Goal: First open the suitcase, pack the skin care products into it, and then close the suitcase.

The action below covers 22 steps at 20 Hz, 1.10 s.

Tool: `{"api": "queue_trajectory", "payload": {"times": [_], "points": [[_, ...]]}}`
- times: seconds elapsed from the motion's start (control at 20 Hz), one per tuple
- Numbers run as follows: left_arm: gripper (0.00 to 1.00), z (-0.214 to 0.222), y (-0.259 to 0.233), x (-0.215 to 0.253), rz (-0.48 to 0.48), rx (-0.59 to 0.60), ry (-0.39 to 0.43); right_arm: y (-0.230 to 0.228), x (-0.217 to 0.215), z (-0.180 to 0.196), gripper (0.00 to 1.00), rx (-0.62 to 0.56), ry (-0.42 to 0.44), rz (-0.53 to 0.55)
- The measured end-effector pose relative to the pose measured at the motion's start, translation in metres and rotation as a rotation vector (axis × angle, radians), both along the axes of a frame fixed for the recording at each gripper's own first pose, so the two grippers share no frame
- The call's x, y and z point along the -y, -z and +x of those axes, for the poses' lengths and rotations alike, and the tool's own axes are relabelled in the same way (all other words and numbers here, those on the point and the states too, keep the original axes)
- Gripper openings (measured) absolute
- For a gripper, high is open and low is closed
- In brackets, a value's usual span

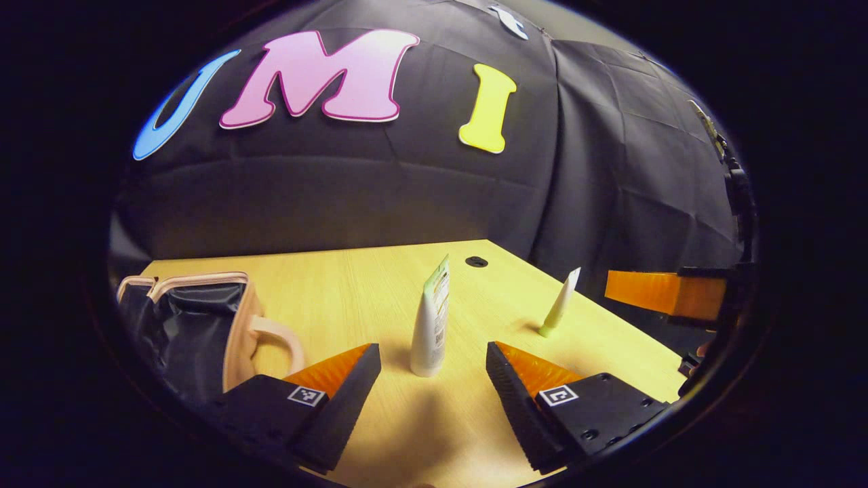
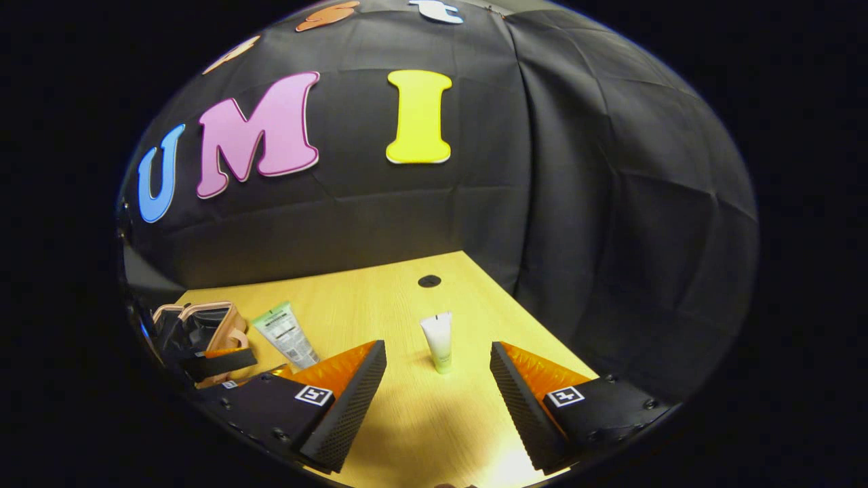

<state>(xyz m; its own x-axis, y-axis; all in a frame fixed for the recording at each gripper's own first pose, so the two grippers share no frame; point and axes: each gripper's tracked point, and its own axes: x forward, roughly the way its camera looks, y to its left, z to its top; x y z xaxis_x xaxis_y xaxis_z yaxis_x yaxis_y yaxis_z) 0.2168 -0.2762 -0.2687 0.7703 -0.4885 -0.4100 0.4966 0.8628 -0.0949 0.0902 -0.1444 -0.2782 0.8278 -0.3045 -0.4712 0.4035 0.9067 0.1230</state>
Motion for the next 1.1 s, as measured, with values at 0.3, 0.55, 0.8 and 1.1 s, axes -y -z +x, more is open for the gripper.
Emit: {"api": "queue_trajectory", "payload": {"times": [0.3, 0.55, 0.8, 1.1], "points": [[0.97, 0.050, 0.040, 0.039, 0.082, -0.019, 0.010, 0.048, 0.024, 0.032, 0.97, -0.029, 0.070, 0.060], [0.53, 0.075, 0.052, 0.043, 0.133, -0.029, 0.002, 0.085, 0.021, 0.064, 0.98, -0.062, 0.085, 0.110], [0.40, 0.070, 0.052, 0.033, 0.110, -0.042, -0.004, 0.099, 0.031, 0.088, 0.98, -0.083, 0.083, 0.045], [0.40, 0.064, 0.052, 0.025, 0.112, -0.038, 0.001, 0.123, 0.040, 0.087, 0.54, -0.139, 0.118, 0.026]]}}
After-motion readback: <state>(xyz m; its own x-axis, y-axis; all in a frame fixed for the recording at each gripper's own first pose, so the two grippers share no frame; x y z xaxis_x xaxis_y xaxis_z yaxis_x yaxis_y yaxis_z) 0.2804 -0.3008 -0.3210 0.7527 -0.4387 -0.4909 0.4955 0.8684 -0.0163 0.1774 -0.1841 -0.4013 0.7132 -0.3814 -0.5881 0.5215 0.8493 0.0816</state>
